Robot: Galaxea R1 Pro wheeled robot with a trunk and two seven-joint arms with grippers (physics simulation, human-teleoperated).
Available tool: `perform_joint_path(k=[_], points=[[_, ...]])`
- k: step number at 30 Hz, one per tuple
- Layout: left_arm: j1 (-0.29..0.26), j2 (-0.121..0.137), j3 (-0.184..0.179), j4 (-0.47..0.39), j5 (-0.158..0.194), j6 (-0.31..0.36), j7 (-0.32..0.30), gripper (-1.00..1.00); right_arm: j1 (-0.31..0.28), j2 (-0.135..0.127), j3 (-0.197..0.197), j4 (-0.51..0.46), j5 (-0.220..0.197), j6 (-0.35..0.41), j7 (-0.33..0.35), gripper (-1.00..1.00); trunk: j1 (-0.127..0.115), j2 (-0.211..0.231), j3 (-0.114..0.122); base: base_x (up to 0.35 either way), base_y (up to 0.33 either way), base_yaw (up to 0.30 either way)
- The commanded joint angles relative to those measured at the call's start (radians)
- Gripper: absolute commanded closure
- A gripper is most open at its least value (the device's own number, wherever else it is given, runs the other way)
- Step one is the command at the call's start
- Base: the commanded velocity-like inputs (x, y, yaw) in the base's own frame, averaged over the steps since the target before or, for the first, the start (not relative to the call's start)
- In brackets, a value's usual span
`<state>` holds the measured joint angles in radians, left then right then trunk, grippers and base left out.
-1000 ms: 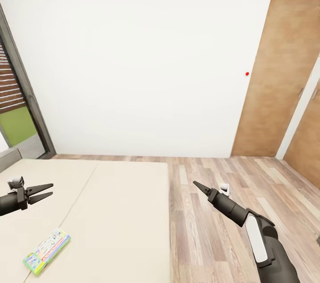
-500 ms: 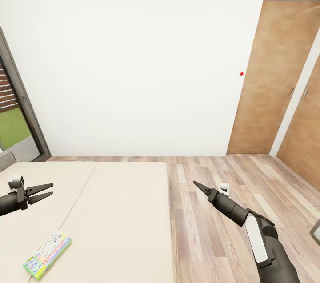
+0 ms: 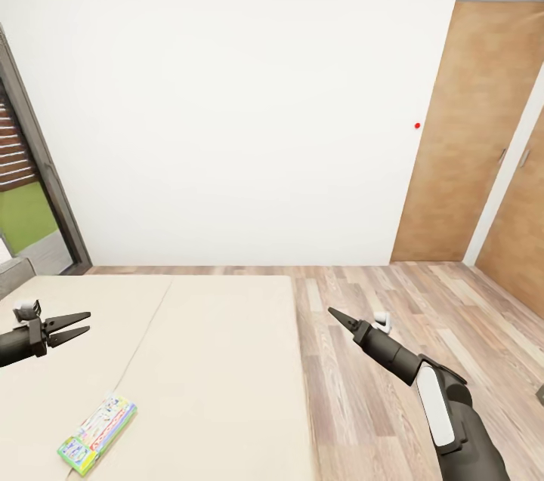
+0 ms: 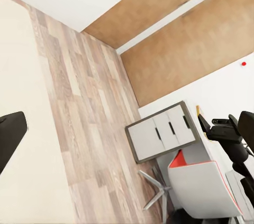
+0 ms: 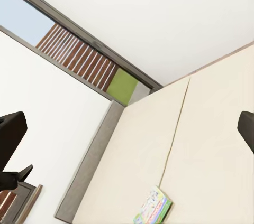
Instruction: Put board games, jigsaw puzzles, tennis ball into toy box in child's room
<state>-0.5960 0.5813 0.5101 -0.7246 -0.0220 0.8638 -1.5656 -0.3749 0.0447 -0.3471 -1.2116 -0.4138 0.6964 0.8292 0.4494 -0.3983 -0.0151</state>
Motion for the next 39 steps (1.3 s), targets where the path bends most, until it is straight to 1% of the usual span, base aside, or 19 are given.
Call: perform_joint_path(k=[1,12,20,32,39], points=[[-0.001,0.0,0.001,0.001,-0.003,0.011,-0.005,-1.0,-0.001,0.001,-0.002,0.0,-0.002,0.006,0.002,-1.0,0.001,-0.002,-0.002,0.0,0.16,0.0],[-0.001,0.0,0.001,0.0,-0.003,0.011,-0.005,-1.0,-0.001,0.001,-0.001,0.0,-0.002,0.006,0.002,-1.0,0.001,-0.002,-0.002,-0.026,0.093,0.0],[-0.001,0.0,0.001,0.001,-0.003,0.011,-0.005,-1.0,-0.001,0.001,-0.001,0.0,-0.002,0.006,0.003,-1.0,0.001,-0.002,-0.002,-0.071,0.234,0.0],[-0.001,0.0,0.001,0.001,-0.003,0.011,-0.005,-1.0,-0.001,0.001,-0.001,0.0,-0.002,0.006,0.003,-1.0,0.001,-0.002,-0.002,-0.01,0.269,0.0],[-0.001,0.0,0.002,0.002,-0.003,0.011,-0.005,-1.0,-0.001,0.0,-0.001,0.0,-0.002,0.006,0.003,-1.0,0.001,-0.002,-0.002,0.0,0.112,0.0]])
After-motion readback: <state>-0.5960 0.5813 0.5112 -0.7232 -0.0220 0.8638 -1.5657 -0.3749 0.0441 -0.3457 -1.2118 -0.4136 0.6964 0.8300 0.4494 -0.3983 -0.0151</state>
